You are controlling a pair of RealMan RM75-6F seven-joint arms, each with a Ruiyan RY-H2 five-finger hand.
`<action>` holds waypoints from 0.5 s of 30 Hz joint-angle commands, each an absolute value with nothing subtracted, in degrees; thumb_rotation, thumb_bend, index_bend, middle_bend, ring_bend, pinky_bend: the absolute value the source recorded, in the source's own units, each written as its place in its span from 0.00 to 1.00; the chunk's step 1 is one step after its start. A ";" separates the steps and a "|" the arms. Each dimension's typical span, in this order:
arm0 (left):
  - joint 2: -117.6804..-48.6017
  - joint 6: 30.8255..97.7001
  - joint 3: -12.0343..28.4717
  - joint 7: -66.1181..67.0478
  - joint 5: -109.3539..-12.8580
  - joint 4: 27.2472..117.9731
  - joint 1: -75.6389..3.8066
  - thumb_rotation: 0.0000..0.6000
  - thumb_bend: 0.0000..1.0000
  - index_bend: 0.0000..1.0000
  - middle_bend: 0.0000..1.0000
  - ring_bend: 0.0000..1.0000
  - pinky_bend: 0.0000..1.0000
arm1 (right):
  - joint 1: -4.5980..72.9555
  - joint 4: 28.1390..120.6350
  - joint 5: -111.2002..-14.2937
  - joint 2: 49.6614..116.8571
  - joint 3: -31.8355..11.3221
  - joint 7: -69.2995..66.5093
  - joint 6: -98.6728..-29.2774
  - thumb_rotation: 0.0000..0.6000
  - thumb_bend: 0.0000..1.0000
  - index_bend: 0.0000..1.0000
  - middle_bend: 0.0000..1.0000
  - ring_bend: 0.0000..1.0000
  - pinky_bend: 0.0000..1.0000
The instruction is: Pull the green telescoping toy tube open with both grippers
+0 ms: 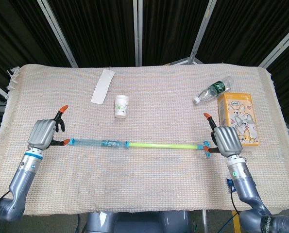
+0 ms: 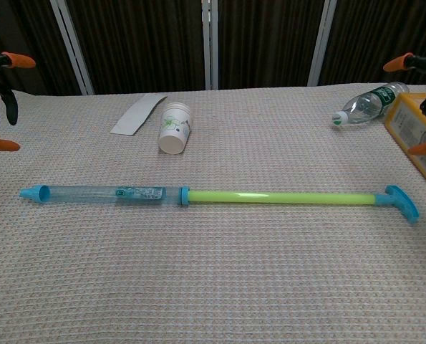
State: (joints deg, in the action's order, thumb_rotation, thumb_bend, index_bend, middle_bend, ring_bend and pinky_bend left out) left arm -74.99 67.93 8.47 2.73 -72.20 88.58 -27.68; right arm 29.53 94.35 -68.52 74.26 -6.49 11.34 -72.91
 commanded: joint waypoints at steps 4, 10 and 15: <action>-67.90 77.78 4.47 9.58 -75.31 100.93 -19.42 1.00 0.00 0.00 0.00 0.00 0.00 | 20.75 89.96 -82.18 70.83 0.65 4.10 -82.70 1.00 0.00 0.00 0.04 0.04 0.04; -67.75 85.01 1.35 12.05 -80.00 102.54 -14.33 1.00 0.00 0.00 0.00 0.00 0.00 | 16.52 89.33 -85.66 70.79 1.96 4.65 -87.89 1.00 0.00 0.00 0.00 0.00 0.00; -67.70 85.91 0.37 11.36 -81.22 103.12 -12.76 1.00 0.00 0.00 0.00 0.00 0.00 | 14.67 88.12 -87.22 71.68 1.81 4.68 -90.18 1.00 0.00 0.00 0.00 0.00 0.00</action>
